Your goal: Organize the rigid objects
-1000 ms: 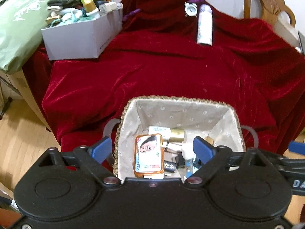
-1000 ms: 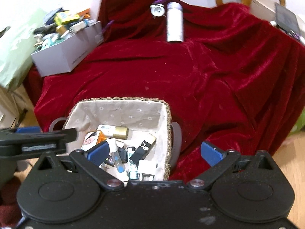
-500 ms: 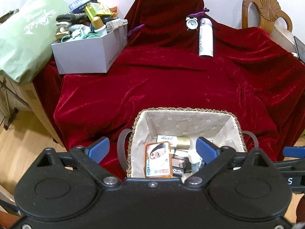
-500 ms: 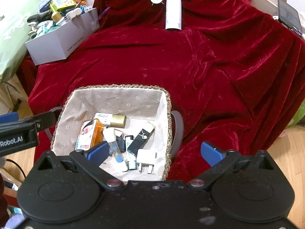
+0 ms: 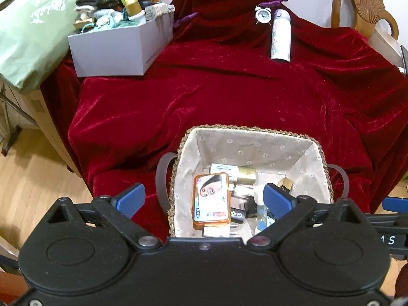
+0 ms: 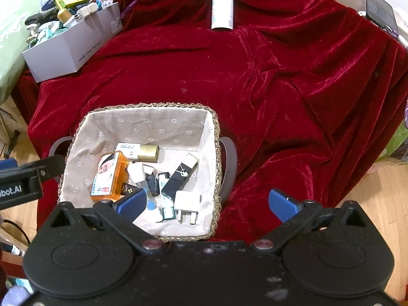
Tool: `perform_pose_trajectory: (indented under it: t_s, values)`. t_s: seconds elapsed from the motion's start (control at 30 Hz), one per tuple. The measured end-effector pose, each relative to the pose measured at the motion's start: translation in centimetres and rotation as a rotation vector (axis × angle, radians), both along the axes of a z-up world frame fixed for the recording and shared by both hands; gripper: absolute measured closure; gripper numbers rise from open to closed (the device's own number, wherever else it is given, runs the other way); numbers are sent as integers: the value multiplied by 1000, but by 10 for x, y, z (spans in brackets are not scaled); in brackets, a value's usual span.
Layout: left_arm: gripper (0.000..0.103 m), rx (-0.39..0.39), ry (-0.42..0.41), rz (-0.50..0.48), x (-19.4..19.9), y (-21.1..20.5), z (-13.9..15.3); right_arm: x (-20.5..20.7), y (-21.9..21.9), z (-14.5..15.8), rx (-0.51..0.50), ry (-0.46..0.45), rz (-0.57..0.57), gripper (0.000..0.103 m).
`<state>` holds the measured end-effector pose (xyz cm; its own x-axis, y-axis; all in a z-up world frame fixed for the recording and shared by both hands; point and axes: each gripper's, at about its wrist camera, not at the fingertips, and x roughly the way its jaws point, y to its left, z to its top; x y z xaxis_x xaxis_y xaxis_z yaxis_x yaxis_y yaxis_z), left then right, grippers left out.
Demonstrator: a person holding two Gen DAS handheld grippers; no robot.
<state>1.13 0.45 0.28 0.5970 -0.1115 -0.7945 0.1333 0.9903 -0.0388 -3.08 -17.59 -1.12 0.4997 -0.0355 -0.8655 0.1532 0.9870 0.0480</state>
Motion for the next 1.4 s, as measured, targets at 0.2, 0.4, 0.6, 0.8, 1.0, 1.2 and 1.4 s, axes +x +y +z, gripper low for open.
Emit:
perform_pose_trajectory:
  t_s: [0.2,0.4,0.6,0.8,1.0,1.2,1.4]
  values:
    - [7,3,24,0,4,0,-5,0,2,-1,-8,1,9,0]
    - [7,44,28,33,11,2,-14,2,-1,-5,16,15,11,0]
    - [7,70,17,36,17,-1,-16,2,3,-7,32,13,28,0]
    - [7,114,52,15,24,-13,-27,1,-2,-8,53,-8,13,0]
    - [7,133,99,3,25,-21,-38,6,-11,-20,96,16,-18,0]
    - [7,132,139,5,27,-23,-42,10,-13,-27,108,33,-28,0]
    - [7,155,157,3,26,-29,-44,11,-12,-27,99,25,-21,0]
